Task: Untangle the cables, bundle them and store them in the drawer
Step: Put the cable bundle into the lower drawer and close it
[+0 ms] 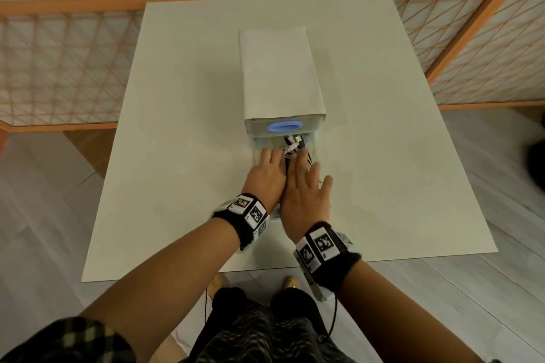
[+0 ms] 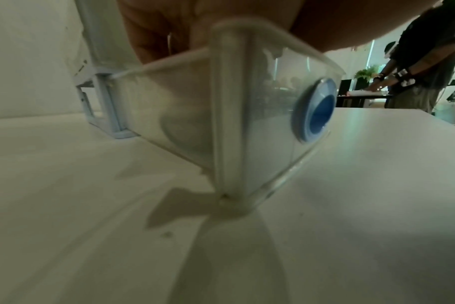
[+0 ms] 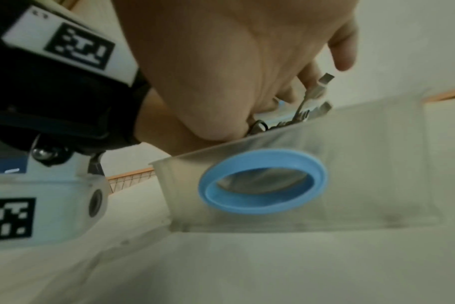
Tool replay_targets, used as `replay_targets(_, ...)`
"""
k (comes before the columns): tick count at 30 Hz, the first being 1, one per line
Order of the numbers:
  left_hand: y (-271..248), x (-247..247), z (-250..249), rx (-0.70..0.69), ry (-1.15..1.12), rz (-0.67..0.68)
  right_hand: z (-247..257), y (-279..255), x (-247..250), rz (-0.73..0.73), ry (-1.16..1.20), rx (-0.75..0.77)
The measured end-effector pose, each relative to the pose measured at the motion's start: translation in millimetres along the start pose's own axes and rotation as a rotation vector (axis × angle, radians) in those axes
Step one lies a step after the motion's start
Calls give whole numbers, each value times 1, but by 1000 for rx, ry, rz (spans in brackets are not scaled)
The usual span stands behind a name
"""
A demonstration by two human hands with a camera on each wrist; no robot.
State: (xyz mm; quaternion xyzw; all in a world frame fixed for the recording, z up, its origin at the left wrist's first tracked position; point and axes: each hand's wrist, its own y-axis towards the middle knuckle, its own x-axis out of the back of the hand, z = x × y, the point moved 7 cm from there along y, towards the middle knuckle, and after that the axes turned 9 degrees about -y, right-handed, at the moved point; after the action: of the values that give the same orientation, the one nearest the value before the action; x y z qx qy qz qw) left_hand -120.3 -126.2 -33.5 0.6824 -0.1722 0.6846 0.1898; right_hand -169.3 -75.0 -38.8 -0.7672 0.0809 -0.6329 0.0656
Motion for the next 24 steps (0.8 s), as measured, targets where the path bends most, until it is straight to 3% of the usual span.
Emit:
replay_targets(3,1,-1,-1,-39,38,-17,-2,0,-2,-83,67,90)
replay_targets(7,-3,0,19,101,-66,122,-3,8,-6,-14,137,260)
replay_targets(9,2,5,26,87,-178,139,-3,10,-4,-1,146,281)
replay_targets(13,24,62,50,22,-368,-186,-2,14,-2,34,126,292)
replay_targets(15,30,69,54,-2,-370,-250,-3,18,-4,67,100,318)
replay_targets(20,35,58,79,206,-307,-190,-1,26,-9,118,132,319)
replay_targets(24,48,47,91,180,-472,-31,3,39,-13,107,145,277)
